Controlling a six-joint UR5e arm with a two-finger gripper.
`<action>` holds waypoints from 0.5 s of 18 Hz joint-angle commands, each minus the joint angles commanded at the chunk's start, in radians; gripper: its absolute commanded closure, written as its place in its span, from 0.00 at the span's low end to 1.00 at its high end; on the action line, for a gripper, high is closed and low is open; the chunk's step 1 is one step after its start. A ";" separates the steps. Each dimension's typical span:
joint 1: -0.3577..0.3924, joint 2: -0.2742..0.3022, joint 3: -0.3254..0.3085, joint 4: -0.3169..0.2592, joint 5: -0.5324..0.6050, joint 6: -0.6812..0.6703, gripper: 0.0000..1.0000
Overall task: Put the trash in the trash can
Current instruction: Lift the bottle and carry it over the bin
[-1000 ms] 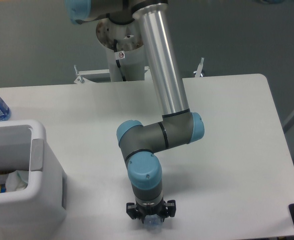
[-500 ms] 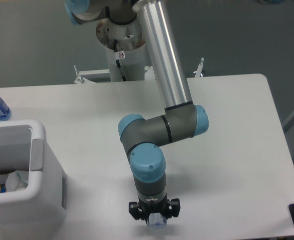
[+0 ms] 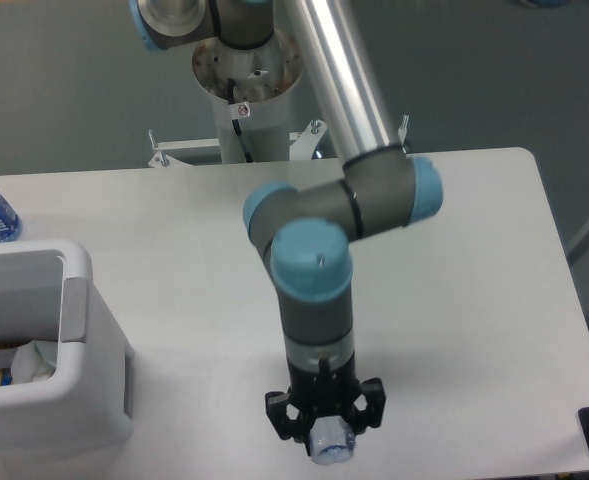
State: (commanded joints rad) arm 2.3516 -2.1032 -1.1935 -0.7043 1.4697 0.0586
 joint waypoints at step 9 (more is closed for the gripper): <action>-0.095 0.107 0.023 0.020 -0.035 -0.029 0.45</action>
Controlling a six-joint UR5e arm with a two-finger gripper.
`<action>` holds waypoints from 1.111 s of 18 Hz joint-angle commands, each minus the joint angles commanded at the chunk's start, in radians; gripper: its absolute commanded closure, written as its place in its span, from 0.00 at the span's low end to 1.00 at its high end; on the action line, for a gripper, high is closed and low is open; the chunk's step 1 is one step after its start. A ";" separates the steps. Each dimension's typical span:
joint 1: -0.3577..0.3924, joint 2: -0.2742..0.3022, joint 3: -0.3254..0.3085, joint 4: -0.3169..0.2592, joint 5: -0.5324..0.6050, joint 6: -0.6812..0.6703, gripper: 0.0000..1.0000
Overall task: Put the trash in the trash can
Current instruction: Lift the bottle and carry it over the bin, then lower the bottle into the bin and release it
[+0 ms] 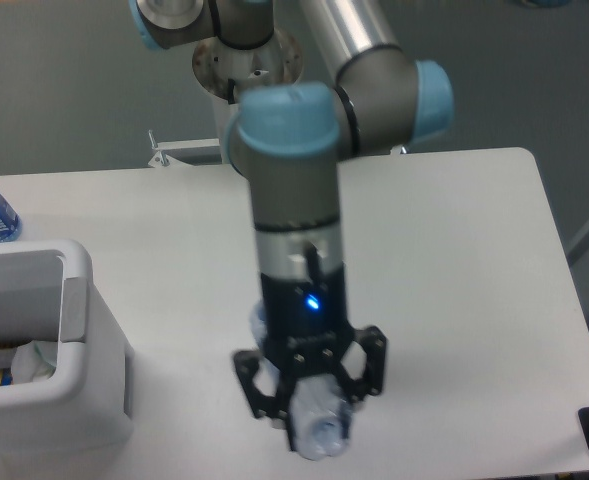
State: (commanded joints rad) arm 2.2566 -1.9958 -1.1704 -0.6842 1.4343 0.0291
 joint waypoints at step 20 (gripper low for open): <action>-0.255 0.075 0.006 0.000 0.002 -0.026 0.45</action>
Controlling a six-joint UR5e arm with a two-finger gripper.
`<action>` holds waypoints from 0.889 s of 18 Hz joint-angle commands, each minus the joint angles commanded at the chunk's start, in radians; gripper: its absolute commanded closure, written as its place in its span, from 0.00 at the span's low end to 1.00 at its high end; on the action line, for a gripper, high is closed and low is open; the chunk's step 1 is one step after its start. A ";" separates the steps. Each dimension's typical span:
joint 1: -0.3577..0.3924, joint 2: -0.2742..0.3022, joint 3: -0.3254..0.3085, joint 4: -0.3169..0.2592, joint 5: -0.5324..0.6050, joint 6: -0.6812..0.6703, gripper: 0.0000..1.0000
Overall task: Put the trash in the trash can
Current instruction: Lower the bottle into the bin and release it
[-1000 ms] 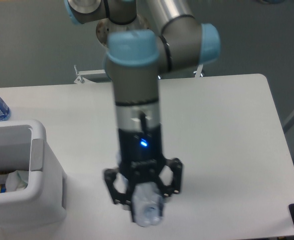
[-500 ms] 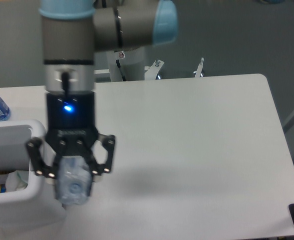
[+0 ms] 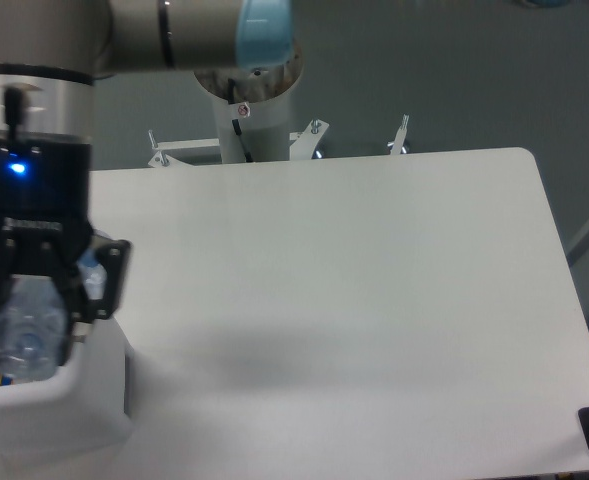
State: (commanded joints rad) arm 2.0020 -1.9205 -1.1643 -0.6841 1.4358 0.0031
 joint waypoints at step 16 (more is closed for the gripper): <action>-0.066 -0.138 0.025 0.000 0.003 0.008 0.42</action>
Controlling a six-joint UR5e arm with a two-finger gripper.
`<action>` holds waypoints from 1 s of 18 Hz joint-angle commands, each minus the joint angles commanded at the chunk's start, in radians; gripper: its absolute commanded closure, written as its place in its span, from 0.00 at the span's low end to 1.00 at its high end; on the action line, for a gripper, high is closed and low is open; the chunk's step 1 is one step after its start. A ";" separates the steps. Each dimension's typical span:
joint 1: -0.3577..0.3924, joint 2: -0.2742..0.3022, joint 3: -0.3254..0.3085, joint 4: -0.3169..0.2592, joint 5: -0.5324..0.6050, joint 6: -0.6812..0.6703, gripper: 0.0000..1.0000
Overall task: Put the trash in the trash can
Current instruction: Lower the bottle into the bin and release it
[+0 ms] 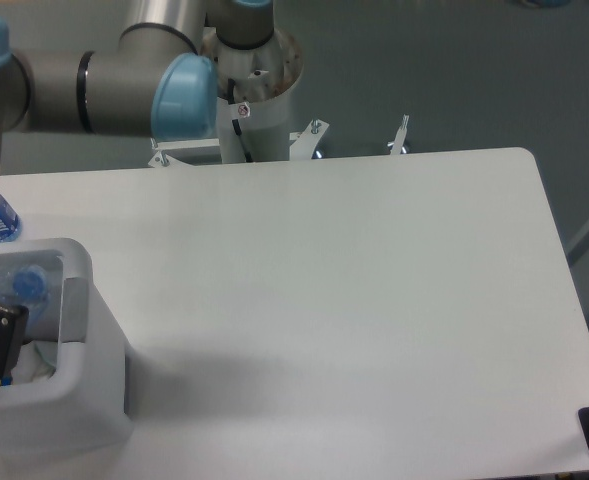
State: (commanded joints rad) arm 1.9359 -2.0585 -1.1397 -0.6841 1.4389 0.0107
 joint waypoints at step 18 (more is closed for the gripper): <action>0.132 0.077 -0.124 -0.009 0.406 0.089 0.00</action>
State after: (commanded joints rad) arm 2.0677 -1.9819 -1.2639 -0.6934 1.8450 0.0995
